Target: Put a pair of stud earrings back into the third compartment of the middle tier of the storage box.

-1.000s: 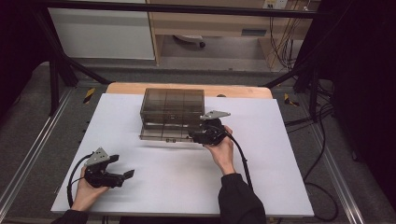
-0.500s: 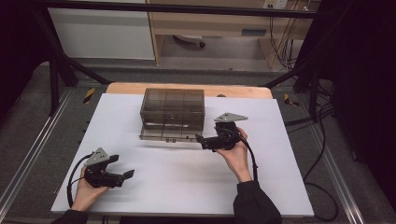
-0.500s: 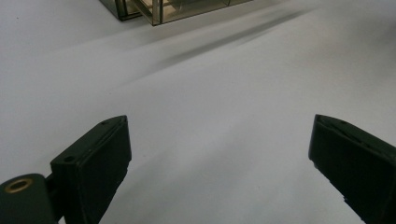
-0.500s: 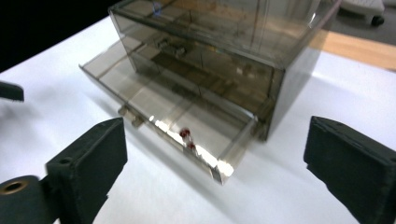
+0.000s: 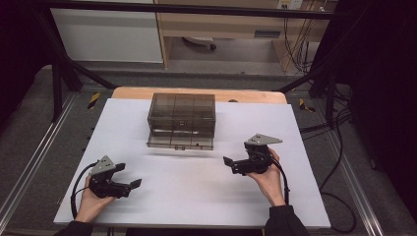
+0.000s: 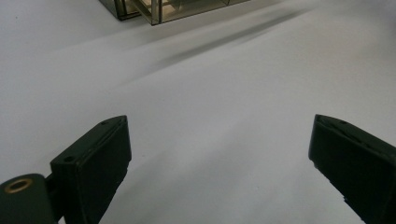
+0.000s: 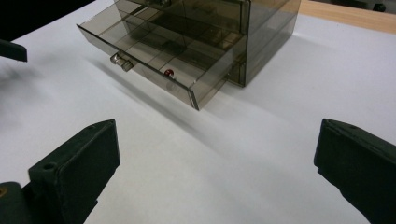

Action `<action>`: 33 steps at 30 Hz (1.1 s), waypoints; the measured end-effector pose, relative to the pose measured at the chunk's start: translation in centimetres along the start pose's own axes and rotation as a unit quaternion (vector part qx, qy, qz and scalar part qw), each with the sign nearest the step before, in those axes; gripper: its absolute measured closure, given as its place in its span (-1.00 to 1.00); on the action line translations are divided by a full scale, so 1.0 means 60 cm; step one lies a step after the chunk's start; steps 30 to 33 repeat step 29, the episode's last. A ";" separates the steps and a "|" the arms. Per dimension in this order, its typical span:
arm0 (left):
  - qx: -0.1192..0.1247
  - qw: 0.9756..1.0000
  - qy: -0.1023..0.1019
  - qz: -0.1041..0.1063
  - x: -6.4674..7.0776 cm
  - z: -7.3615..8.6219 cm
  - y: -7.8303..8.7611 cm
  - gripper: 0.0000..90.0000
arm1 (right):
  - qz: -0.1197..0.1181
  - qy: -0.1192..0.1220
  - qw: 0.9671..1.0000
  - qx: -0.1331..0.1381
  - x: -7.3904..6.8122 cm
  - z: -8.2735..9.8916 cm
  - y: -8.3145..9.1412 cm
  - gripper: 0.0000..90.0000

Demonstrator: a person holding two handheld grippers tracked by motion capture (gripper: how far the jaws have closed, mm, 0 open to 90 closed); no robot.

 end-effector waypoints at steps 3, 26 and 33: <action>0.001 1.000 0.000 0.000 0.000 0.000 0.001 -0.88 | -0.002 -0.006 1.000 0.002 0.007 0.020 0.009 -0.99; -0.006 1.000 -0.006 0.001 0.004 0.003 -0.003 -0.88 | 0.027 -0.021 0.999 -0.017 0.072 0.149 0.101 -0.99; -0.009 1.000 -0.011 0.002 0.006 0.006 -0.004 -0.88 | 0.028 -0.023 0.999 -0.015 0.075 0.151 0.106 -0.99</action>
Point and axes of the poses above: each handheld gripper's, and its own axes: y roughly backward along the jaws, z roughly out of its underside, x roughly to its right, the point moved 10 cm from there along -y, roughly forward along the jaws, and after that the axes turned 6 degrees about -z, right-handed, at the moved point
